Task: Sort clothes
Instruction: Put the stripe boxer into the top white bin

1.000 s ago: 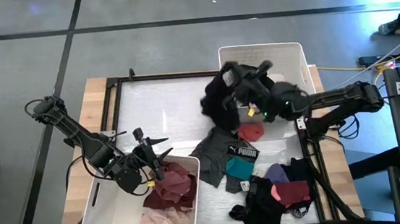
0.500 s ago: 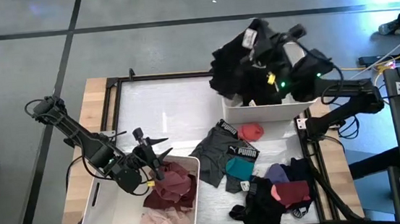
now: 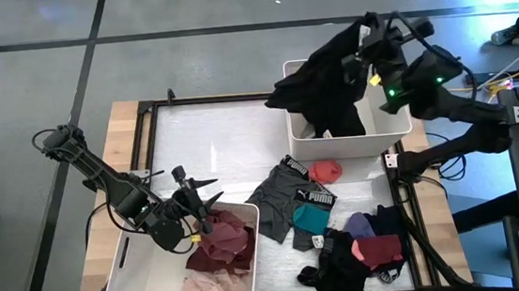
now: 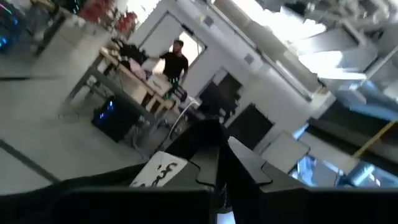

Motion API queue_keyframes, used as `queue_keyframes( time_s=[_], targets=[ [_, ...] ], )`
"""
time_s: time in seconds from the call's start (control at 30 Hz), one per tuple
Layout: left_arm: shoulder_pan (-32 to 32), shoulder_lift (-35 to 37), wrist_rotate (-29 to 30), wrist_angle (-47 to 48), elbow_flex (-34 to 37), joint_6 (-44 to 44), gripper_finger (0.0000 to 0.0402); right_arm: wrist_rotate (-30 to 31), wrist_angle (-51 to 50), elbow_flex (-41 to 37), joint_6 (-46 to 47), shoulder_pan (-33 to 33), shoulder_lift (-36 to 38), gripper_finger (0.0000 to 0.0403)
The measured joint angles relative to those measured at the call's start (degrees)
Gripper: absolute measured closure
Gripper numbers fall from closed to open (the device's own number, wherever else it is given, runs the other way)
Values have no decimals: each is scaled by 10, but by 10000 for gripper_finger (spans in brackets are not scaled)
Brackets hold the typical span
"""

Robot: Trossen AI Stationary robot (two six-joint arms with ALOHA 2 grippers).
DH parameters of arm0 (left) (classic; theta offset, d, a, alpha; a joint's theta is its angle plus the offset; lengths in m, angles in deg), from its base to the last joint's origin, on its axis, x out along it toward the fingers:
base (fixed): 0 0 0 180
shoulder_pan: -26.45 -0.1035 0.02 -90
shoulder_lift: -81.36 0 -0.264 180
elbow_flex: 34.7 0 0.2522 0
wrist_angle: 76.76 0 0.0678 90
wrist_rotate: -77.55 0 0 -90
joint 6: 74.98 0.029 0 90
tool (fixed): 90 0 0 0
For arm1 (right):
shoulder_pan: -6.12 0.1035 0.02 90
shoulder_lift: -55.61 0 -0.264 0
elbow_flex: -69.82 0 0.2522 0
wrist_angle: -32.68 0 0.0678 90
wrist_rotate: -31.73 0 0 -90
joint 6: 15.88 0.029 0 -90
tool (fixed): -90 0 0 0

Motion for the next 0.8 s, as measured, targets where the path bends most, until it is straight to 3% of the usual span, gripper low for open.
queue_keyframes(
  time_s=[0.23,0.47,0.63,0.8],
  targets=[
    [0,0,0,0,0,0,245,-13,-321,0,256,-34,28,381],
    [0,0,0,0,0,0,245,-184,-637,0,546,-97,25,381],
    [0,0,0,0,0,-1,245,-304,-728,-46,653,-144,20,381],
    [0,0,0,0,0,-1,245,-349,-740,-128,690,-178,20,381]
  ],
)
